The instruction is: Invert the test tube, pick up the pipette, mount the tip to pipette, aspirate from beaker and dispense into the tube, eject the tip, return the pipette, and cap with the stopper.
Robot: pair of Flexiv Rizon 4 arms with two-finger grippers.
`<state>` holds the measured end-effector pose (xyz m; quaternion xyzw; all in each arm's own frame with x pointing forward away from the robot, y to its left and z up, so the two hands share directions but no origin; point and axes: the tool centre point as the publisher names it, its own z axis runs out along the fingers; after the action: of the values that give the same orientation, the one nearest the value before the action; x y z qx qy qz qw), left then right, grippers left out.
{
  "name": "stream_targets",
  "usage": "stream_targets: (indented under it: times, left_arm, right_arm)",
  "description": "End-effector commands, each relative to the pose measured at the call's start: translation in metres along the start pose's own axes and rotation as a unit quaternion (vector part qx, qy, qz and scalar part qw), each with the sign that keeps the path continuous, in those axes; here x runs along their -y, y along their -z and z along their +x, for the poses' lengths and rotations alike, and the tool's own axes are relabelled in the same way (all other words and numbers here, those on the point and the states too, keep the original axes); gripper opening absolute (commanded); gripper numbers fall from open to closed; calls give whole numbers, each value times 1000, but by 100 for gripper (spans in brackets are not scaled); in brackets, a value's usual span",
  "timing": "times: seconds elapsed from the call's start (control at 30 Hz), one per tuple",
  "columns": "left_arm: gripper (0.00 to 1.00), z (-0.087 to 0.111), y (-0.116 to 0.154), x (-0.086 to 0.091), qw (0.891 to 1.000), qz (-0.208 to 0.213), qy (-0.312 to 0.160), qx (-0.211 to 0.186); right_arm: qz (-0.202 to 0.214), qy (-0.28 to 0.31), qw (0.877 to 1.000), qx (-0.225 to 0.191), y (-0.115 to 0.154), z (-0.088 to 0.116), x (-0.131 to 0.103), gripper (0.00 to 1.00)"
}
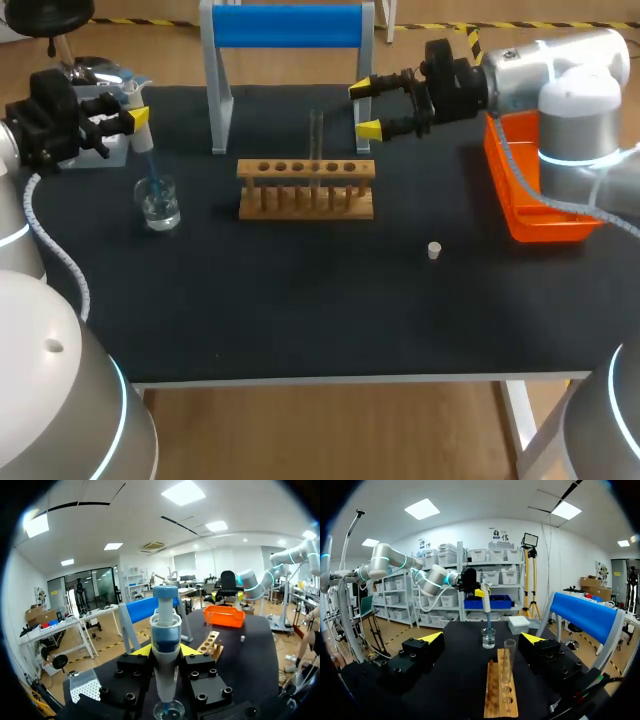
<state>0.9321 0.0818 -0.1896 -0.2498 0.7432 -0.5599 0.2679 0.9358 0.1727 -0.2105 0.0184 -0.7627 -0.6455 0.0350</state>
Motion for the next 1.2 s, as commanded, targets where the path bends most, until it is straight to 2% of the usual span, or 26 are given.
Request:
stream_targets:
  times: [0.03, 0.3, 0.83, 1.2]
  left_arm:
    - [0, 0, 0, 0, 1000, 0, 0, 1]
    - [0, 0, 0, 0, 1000, 0, 0, 1]
    - [0, 0, 0, 0, 1000, 0, 0, 1]
    - [0, 0, 0, 0, 1000, 0, 0, 1]
  right_arm:
    - [7, 3, 1000, -9, 1, -11, 8, 100]
    - [32, 12, 999, -24, -4, -22, 24, 100]
    - [102, 34, 994, -26, -23, -36, 46, 100]
    - [127, 38, 991, -28, -43, -39, 59, 100]
